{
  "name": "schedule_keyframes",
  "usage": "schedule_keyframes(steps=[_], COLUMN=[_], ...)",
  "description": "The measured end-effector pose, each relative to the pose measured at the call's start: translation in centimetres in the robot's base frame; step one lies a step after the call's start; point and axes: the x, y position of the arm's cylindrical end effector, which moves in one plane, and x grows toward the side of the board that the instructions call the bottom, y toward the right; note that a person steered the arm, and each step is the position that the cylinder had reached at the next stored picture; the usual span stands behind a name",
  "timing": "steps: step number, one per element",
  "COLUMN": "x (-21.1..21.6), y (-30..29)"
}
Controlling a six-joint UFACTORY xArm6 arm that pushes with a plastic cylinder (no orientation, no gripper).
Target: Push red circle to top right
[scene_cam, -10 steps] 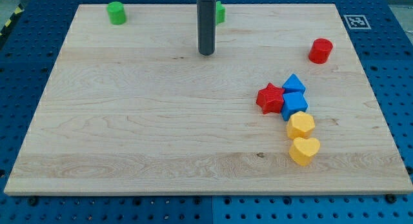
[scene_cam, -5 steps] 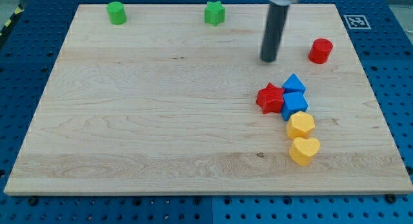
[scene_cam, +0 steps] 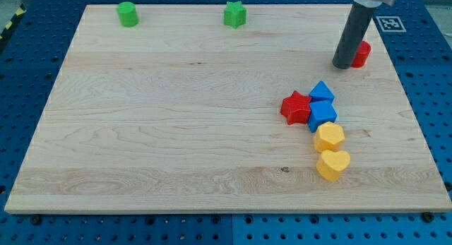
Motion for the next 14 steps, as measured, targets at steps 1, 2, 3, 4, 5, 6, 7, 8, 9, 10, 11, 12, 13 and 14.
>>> schedule_keyframes(steps=[1,2,3,4,5,6,7,8,9,10,11,12,13,14], x=[1.1,1.1,1.1,1.1,1.1,1.1,1.1,0.8,0.1,-0.3,-0.7,-1.5,-2.7,-4.9], y=[0.8,1.2,4.7,5.2,4.5,3.8,3.8,3.8,3.8,3.8,3.8,3.8,3.8,3.6])
